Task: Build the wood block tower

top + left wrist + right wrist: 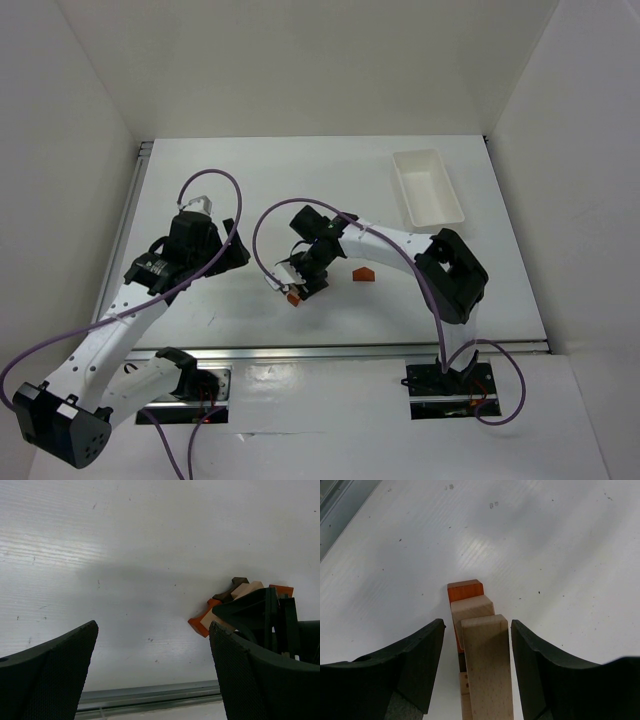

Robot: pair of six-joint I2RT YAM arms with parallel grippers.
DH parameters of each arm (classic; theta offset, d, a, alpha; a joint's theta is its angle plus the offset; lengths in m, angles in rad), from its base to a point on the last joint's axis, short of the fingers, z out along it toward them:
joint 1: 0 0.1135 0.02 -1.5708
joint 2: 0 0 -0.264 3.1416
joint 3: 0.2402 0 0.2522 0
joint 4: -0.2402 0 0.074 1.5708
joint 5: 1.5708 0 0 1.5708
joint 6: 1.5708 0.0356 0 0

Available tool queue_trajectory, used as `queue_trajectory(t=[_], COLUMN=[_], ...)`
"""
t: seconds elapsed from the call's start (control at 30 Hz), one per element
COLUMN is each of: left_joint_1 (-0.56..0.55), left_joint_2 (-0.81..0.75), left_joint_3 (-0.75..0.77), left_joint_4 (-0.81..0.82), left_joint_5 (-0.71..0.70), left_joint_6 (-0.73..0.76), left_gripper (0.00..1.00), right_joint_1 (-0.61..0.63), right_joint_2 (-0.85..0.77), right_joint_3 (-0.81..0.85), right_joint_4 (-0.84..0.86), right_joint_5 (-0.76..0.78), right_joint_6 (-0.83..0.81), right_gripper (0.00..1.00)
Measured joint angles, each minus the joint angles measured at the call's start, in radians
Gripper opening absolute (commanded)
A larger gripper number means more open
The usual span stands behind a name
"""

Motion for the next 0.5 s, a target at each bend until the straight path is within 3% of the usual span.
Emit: queue_trajectory(t=[0.5], left_joint_1=[0.0], left_joint_2=[0.0], left_joint_3=[0.0], left_joint_4=[0.0], left_joint_5=[0.0], left_joint_6=[0.0], left_gripper=[0.97], right_joint_1=[0.0], right_joint_2=[0.0], right_joint_3=[0.0], right_joint_4=[0.013], right_joint_5=[0.005], right_joint_6=[0.018], right_gripper=[0.63])
